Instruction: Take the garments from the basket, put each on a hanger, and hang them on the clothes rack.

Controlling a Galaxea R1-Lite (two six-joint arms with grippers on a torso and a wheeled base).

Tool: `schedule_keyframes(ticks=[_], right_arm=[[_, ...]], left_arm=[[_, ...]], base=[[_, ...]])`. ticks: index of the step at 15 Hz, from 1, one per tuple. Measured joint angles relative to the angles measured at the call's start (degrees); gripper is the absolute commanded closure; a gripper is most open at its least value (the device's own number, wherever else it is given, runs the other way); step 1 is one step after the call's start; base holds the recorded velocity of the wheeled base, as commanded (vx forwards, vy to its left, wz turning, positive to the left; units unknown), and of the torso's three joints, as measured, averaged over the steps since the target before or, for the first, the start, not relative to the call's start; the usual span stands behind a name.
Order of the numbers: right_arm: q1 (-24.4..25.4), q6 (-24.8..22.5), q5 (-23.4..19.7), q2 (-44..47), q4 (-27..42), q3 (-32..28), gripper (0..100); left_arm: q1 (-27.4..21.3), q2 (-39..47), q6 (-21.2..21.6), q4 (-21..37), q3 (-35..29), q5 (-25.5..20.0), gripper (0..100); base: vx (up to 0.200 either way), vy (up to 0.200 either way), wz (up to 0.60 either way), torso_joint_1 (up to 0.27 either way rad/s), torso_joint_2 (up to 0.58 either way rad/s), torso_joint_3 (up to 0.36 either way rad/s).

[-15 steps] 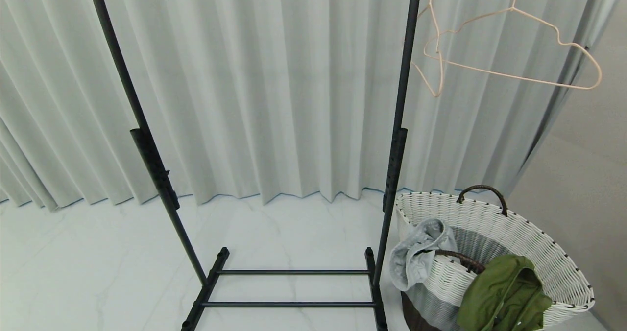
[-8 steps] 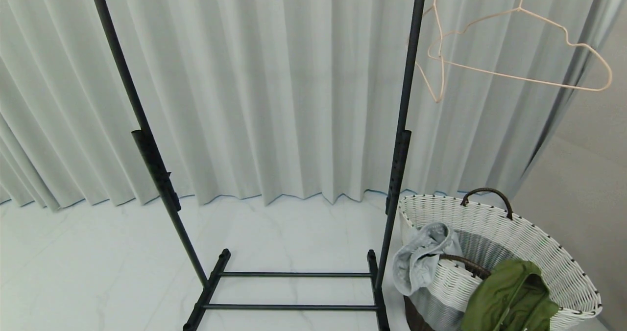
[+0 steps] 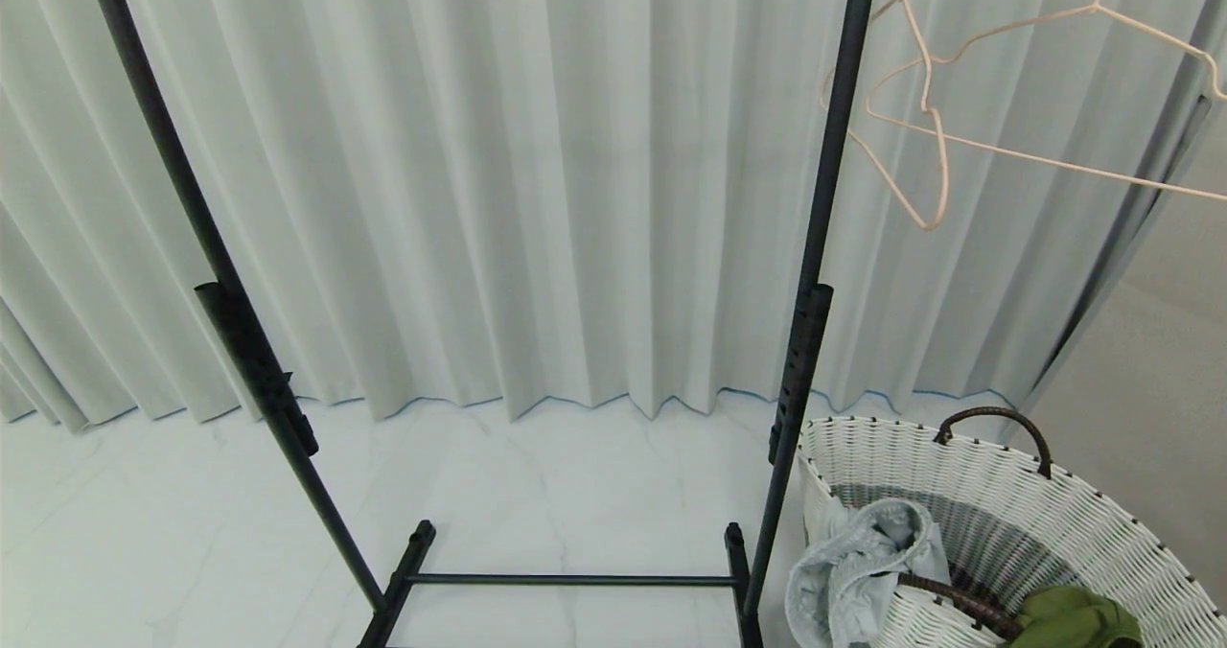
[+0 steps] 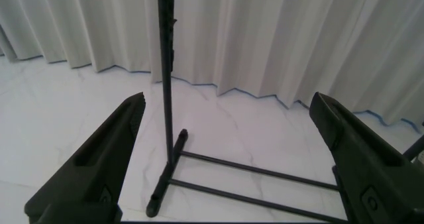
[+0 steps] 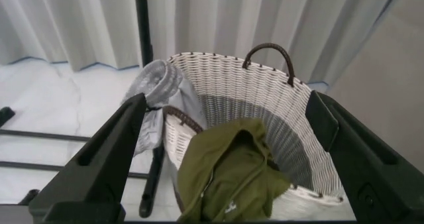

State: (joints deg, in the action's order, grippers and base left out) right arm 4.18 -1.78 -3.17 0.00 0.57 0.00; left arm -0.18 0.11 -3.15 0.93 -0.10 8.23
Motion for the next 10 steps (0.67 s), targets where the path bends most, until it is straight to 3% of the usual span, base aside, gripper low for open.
schedule_keyframes(ticks=[2, 5, 10], right_arm=[[0.02, -0.93, -0.41, -0.02, -0.20, -0.63, 0], [1.99, -0.29, -0.68, 0.79, 0.73, -8.09, 0], [3.80, -11.76, 2.77, 17.71, 1.45, -13.53, 0]], left_arm=[[0.00, 0.00, -0.24, -0.04, 0.00, 0.00, 0], [0.00, -0.01, -2.13, -0.02, 0.00, 0.02, 0], [0.00, -0.01, -2.86, -0.04, 0.00, 0.09, 0]], base=[[0.000, 0.000, 0.00, 0.000, 0.00, 0.000], [0.000, 0.000, 0.00, 0.000, 0.00, 0.000], [0.000, 0.000, 0.00, 0.000, 0.00, 0.000]])
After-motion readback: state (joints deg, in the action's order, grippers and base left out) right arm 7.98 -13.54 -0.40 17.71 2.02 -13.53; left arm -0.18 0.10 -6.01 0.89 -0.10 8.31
